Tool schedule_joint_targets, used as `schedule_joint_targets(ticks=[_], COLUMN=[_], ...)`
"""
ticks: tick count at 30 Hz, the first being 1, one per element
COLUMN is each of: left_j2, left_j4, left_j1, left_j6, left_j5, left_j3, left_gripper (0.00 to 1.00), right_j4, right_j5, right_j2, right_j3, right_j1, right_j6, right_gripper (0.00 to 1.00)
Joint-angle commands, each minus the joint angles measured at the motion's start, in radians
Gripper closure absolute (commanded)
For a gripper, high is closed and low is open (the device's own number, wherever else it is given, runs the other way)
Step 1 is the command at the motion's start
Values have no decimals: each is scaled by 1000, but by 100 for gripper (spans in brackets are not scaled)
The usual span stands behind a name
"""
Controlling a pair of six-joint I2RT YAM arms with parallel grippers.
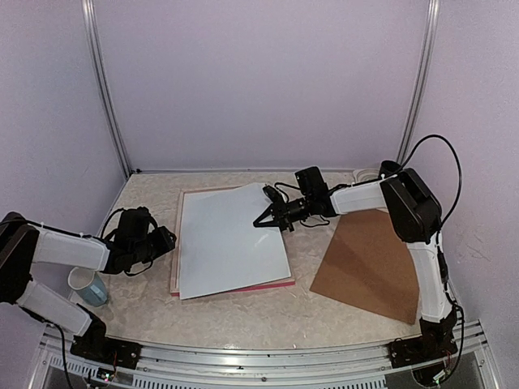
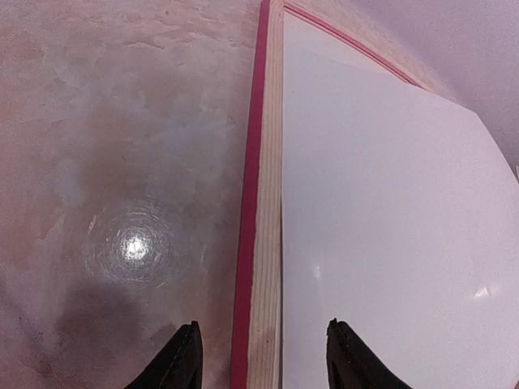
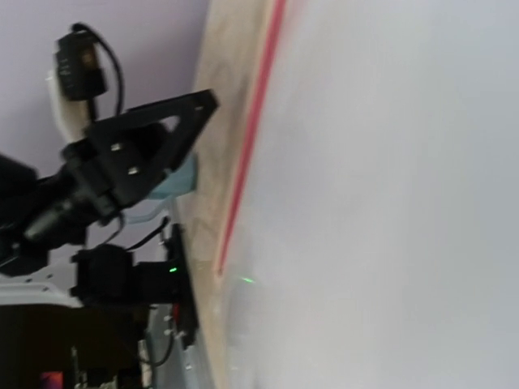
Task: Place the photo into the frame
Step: Place the photo on the mat board.
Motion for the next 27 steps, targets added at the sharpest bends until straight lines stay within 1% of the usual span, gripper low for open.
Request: schedule_joint_targets(ticks=[1, 13, 19, 27], left_j2=[-18, -38, -40, -28], left_j4=[-4, -1, -2, 6], left_j1=[8, 8, 10, 9], left_j6=[-4, -10, -9, -9], left_j5=[1, 0, 0, 4], left_j3=[-14, -37, -38, -38], left_gripper=[48, 48, 48, 48], right_j4=[-81, -130, -181, -233], right_j5=[81, 148, 140, 134], right_j2=[-13, 45, 86, 126], right_j3=[26, 93, 161, 209], right_j1=[1, -2, -2, -2], right_j6=[-70, -93, -115, -146], right_gripper=[91, 91, 91, 90])
